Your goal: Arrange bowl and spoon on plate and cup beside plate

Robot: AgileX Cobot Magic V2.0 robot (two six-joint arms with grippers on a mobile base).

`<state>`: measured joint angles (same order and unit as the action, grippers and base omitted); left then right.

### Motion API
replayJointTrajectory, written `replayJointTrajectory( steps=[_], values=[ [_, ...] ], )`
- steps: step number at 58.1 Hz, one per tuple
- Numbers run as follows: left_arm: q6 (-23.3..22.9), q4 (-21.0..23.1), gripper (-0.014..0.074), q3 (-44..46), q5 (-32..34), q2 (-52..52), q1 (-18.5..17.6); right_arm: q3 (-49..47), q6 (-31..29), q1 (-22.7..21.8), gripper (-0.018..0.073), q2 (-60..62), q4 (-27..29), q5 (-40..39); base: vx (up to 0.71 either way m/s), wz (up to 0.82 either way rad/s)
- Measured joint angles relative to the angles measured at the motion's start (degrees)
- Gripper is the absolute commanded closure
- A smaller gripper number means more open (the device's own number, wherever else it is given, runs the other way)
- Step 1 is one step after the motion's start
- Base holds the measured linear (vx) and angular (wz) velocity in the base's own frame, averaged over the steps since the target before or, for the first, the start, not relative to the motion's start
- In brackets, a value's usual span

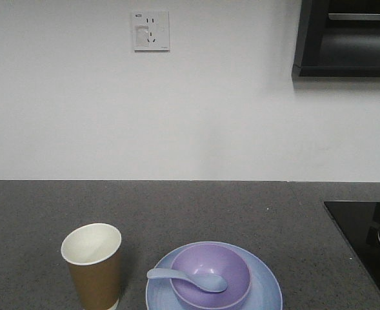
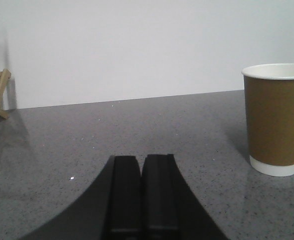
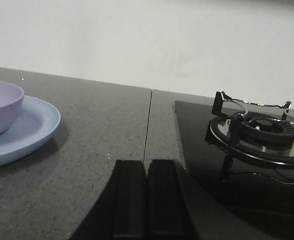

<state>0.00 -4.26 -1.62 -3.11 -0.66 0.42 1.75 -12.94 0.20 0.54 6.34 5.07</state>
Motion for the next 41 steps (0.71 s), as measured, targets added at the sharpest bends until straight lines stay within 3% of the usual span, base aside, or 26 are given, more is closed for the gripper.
replayJointTrajectory(
  steps=[19,31,41],
  values=[
    [0.0,0.05,0.0603,0.0,0.05,0.0,0.0,0.0,0.63,0.0,0.0571,0.0,-0.69,-2.34,0.0,0.0],
    [0.0,0.05,0.0603,0.0,0.05,0.0,0.0,0.0,13.71,0.0,0.0571,0.0,-9.85,-4.36,0.0,0.0],
    [0.0,0.05,0.0603,0.0,0.05,0.0,0.0,0.0,17.09,0.0,0.0571,0.0,-11.29,-4.36,0.0,0.0]
  ],
)
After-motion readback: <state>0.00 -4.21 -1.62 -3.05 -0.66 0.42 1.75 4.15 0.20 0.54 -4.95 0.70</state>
